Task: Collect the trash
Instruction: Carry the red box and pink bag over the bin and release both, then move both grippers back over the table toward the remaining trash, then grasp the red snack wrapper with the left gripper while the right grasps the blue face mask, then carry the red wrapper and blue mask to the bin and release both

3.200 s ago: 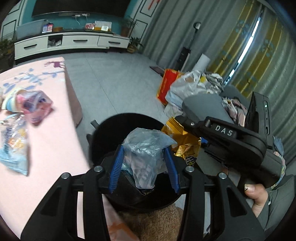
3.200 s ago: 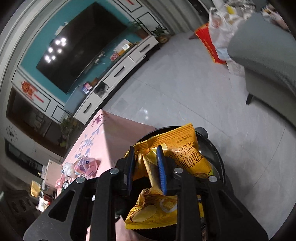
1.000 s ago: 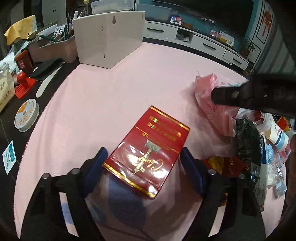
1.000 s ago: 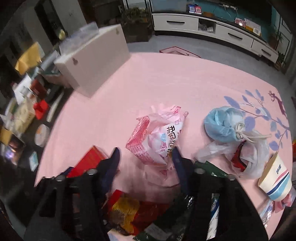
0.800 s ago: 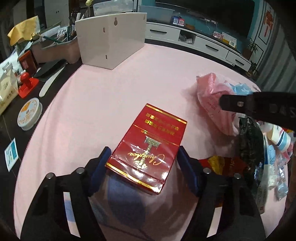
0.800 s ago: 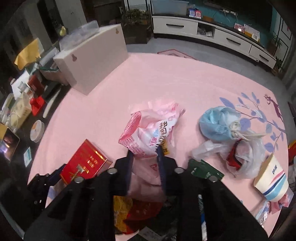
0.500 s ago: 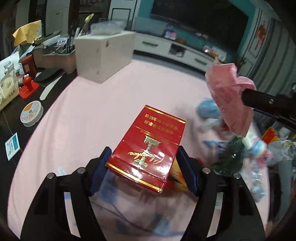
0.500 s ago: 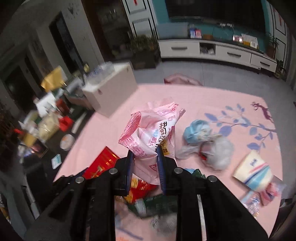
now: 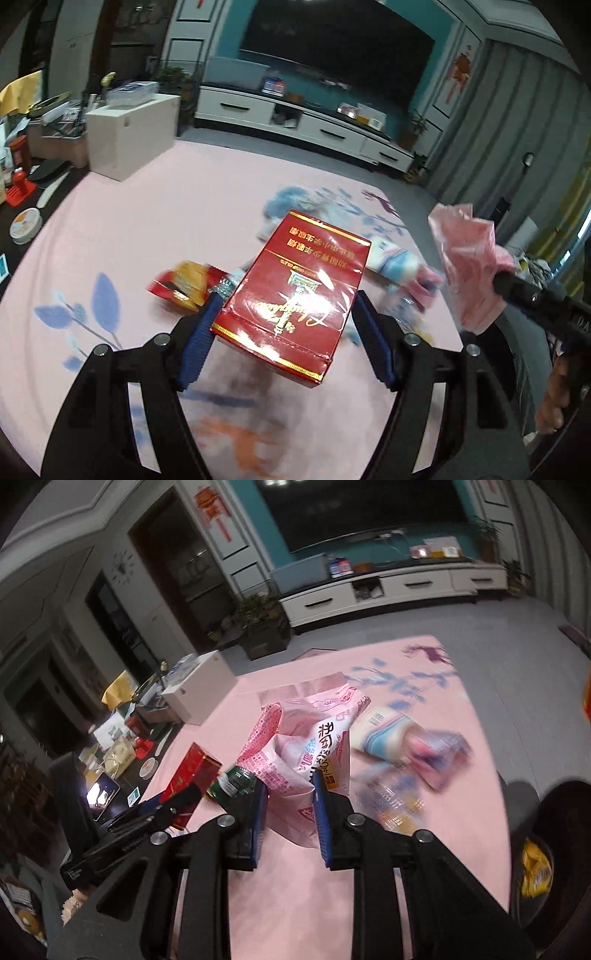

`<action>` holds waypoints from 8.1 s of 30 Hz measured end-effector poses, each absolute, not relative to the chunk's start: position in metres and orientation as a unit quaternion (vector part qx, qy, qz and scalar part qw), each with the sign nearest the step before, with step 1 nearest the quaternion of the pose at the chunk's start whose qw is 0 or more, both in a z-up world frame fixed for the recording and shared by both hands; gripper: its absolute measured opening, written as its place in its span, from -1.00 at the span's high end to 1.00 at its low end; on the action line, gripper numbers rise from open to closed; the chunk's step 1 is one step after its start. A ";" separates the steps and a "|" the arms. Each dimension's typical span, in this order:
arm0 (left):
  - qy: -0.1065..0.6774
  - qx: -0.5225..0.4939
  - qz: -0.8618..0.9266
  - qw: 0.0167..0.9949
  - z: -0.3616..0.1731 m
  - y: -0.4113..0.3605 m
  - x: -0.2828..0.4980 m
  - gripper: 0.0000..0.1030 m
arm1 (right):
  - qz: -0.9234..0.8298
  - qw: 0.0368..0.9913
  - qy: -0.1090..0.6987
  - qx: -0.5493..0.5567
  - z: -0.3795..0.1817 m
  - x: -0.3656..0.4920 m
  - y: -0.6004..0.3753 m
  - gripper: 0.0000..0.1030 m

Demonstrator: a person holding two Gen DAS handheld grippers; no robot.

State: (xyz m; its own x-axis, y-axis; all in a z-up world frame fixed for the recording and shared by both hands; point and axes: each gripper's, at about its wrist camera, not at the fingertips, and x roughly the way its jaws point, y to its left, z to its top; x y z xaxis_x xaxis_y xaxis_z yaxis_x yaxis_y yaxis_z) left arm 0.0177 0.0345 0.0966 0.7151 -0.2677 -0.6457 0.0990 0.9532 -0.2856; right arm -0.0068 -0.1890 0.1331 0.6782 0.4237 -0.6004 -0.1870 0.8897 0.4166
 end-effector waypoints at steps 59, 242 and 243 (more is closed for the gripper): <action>0.451 -0.026 -0.362 0.816 0.043 -0.351 -0.036 -0.40 | -0.146 0.880 0.330 0.309 0.070 -0.118 -0.460 0.49; 0.353 -0.202 -0.265 0.874 0.113 -0.159 -0.059 0.60 | 0.055 0.945 0.219 0.236 0.151 -0.132 -0.333 0.75; 0.356 -0.199 -0.274 0.871 0.113 -0.168 -0.059 0.60 | 0.046 0.947 0.214 0.237 0.151 -0.135 -0.337 0.75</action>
State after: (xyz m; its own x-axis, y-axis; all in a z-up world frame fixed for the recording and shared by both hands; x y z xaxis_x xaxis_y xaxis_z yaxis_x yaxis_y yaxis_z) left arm -0.0588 -0.1683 0.1126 0.5959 -0.6192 -0.5113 0.3350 0.7703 -0.5426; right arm -0.1349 -0.3368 0.1513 0.9040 0.1890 -0.3835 0.0136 0.8838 0.4677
